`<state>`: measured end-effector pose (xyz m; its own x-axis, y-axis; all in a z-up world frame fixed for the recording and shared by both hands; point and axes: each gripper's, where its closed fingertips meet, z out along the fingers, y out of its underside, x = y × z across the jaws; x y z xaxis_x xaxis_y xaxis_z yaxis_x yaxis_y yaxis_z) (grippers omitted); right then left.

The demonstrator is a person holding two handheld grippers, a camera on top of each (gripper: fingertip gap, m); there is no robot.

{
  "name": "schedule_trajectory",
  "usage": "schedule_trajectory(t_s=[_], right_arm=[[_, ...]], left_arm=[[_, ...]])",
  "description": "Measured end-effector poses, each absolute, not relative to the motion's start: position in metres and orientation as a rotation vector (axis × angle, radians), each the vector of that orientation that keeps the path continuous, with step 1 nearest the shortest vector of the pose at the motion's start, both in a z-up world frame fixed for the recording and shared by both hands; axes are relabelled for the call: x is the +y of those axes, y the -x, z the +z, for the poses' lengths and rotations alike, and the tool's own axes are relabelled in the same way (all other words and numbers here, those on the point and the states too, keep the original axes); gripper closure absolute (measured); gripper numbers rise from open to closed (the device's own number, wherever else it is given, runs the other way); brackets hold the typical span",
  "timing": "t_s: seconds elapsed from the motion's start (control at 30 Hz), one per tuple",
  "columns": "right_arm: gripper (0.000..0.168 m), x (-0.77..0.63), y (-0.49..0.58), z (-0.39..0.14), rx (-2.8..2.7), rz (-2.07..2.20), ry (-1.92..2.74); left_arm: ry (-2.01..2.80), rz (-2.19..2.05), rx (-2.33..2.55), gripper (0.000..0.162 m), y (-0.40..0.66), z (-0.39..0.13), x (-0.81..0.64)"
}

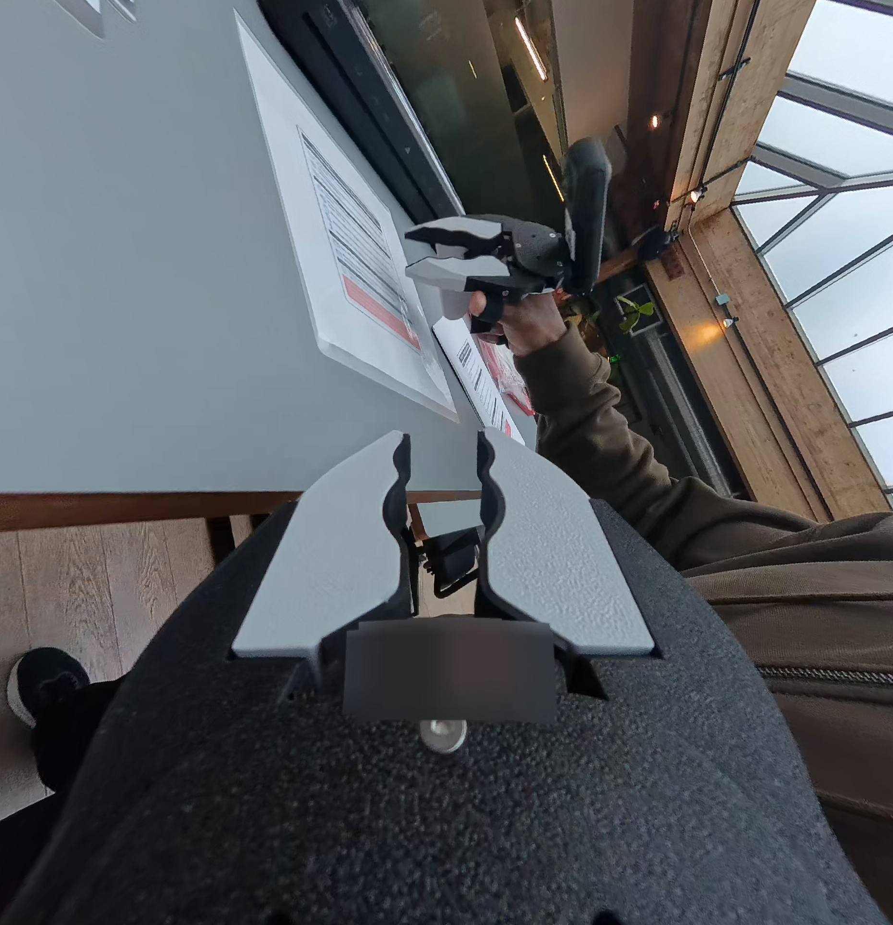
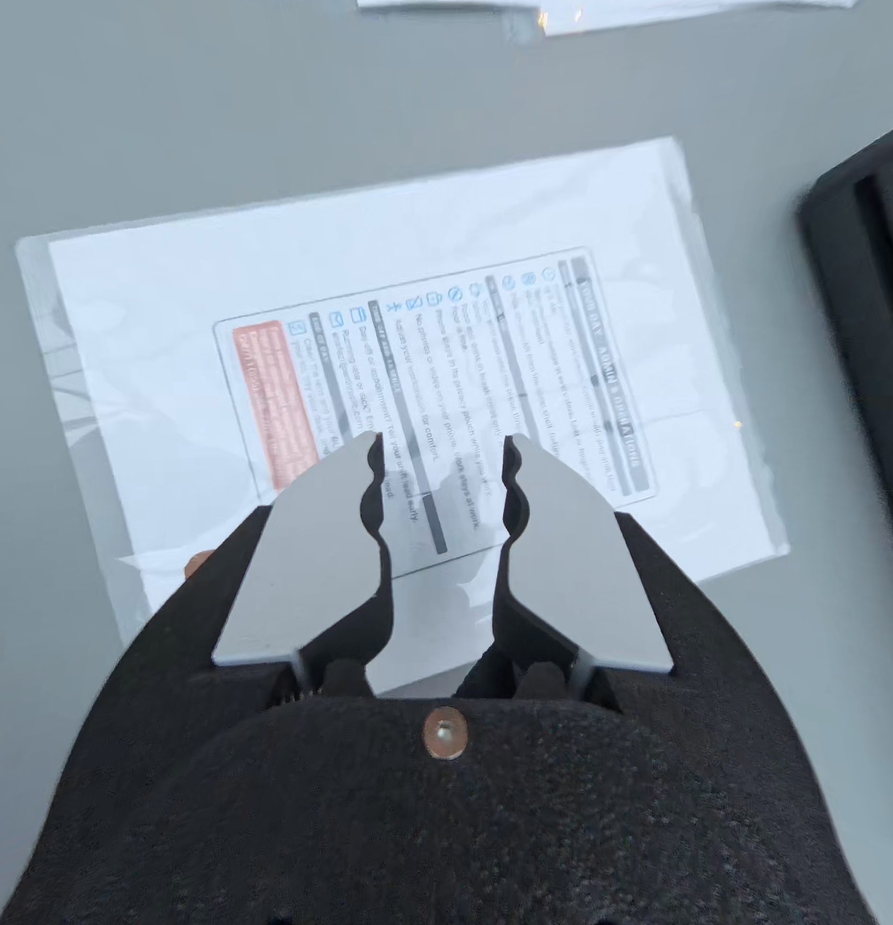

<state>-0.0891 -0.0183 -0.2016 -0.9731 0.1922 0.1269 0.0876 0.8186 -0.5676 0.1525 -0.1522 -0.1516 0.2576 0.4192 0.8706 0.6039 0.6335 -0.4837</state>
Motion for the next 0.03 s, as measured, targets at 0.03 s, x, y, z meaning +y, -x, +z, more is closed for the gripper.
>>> schedule_trajectory(t_s=[0.03], right_arm=[[0.124,-0.0173,0.0888,-0.2135,-2.875,0.815,0.245]], left_arm=[[0.933,-0.139,-1.368,0.137,-0.1588,-0.1526,-0.1574]])
